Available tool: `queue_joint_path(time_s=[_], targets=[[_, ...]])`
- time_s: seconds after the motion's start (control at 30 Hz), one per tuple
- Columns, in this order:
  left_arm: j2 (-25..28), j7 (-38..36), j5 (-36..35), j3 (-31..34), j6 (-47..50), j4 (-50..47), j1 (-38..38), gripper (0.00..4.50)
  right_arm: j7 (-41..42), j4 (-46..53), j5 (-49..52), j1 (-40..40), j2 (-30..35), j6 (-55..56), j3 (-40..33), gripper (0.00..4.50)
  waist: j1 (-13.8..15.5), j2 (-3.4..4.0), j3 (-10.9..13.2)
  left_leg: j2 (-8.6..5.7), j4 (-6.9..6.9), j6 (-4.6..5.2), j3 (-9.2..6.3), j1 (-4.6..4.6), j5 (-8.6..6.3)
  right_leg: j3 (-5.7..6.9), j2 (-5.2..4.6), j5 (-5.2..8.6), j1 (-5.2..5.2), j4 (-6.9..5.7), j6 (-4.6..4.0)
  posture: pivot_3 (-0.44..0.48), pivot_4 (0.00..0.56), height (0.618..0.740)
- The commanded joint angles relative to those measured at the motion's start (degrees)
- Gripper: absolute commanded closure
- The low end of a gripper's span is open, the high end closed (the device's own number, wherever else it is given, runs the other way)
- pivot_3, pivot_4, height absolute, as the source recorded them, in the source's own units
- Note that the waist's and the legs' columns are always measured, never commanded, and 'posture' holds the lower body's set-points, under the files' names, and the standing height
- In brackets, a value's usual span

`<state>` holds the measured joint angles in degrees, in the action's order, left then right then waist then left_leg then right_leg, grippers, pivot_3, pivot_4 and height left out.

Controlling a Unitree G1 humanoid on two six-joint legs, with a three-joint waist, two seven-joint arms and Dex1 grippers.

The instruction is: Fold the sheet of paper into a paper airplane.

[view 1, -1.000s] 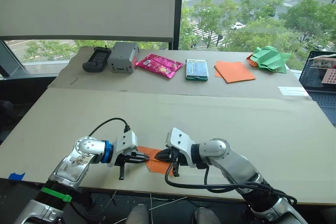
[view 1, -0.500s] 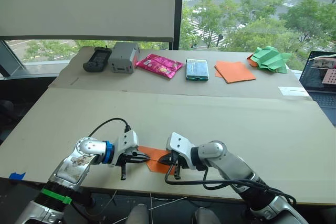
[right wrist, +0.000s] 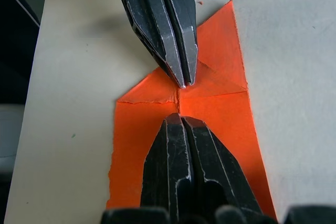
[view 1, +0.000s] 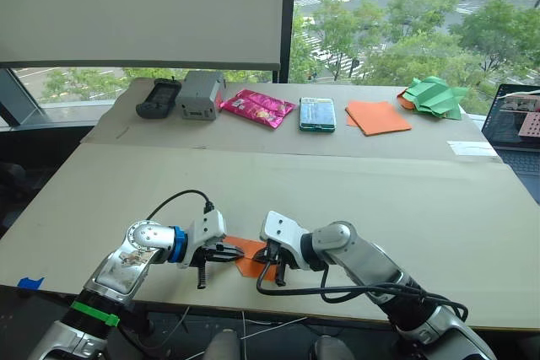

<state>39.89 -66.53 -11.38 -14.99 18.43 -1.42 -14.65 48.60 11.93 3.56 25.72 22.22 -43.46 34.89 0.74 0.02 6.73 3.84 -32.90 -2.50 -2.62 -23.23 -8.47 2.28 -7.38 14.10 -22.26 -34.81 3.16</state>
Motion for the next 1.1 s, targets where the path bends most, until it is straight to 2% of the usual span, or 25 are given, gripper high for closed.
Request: queue_joint_path(time_s=[0.03, 0.3, 0.57, 0.83, 0.97, 1.1], targets=[[0.58, 0.76, 3.22, -1.92, 0.12, 2.49, 0.66, 4.38, -0.73, -4.99, -2.63, -3.34, 3.51, -6.59, 3.77, 4.46, 0.04, 0.05, -0.09, -0.01, 0.00, 0.00, 0.00, 0.00, 0.00, 0.00, -0.01, 0.00, 0.01, 0.01, 0.00, 0.000, 0.150, 0.702], [0.75, 0.64, 3.19, -2.03, -0.22, 3.30, 0.50, 4.38, -1.75, -4.14, -2.80, -5.74, 7.42, -7.40, 2.72, 4.46, 0.25, 0.17, -0.40, -0.03, 0.00, -0.03, 0.03, -0.01, -0.02, 0.00, -0.05, 0.02, 0.03, 0.08, 0.00, 0.000, 0.150, 0.702], [1.30, 0.39, 3.25, -1.93, -0.66, 3.96, 0.70, 4.38, -2.24, 1.83, -1.54, -11.75, 13.45, -9.19, -0.48, 4.46, 0.65, 0.20, -0.70, -0.04, 0.00, -0.08, 0.08, -0.06, -0.05, 0.00, -0.09, 0.02, 0.10, 0.55, 0.01, 0.000, 0.150, 0.702], [1.30, 0.13, 3.40, -2.24, -1.39, 4.85, 0.40, 4.38, -3.22, 5.97, -0.33, -16.53, 18.97, -9.47, -3.20, 4.46, 1.10, -0.14, -0.75, -0.04, -0.04, -0.18, 0.28, -0.09, -0.11, -0.01, -0.26, 0.05, 0.12, 0.77, 0.06, 0.000, 0.150, 0.702], [1.05, 0.04, 3.45, -2.44, -1.64, 5.28, 0.02, 4.38, -2.12, 11.55, 4.50, -16.44, 17.54, -7.04, -7.69, 4.46, 1.40, -0.31, -0.65, -0.05, -0.07, -0.28, 0.42, -0.08, -0.17, 0.00, -0.39, 0.06, 0.09, 0.80, 0.08, 0.000, 0.150, 0.702], [0.76, -0.09, 3.46, -2.52, -1.66, 5.38, -0.31, 4.38, 0.65, 18.90, 12.34, -15.01, 13.19, 2.43, -15.61, 4.46, 1.41, -0.36, -0.08, -0.07, -0.06, -0.29, 0.56, -0.15, -0.18, 0.02, -0.51, 0.07, 0.00, 0.81, 0.09, 0.000, 0.150, 0.702]])
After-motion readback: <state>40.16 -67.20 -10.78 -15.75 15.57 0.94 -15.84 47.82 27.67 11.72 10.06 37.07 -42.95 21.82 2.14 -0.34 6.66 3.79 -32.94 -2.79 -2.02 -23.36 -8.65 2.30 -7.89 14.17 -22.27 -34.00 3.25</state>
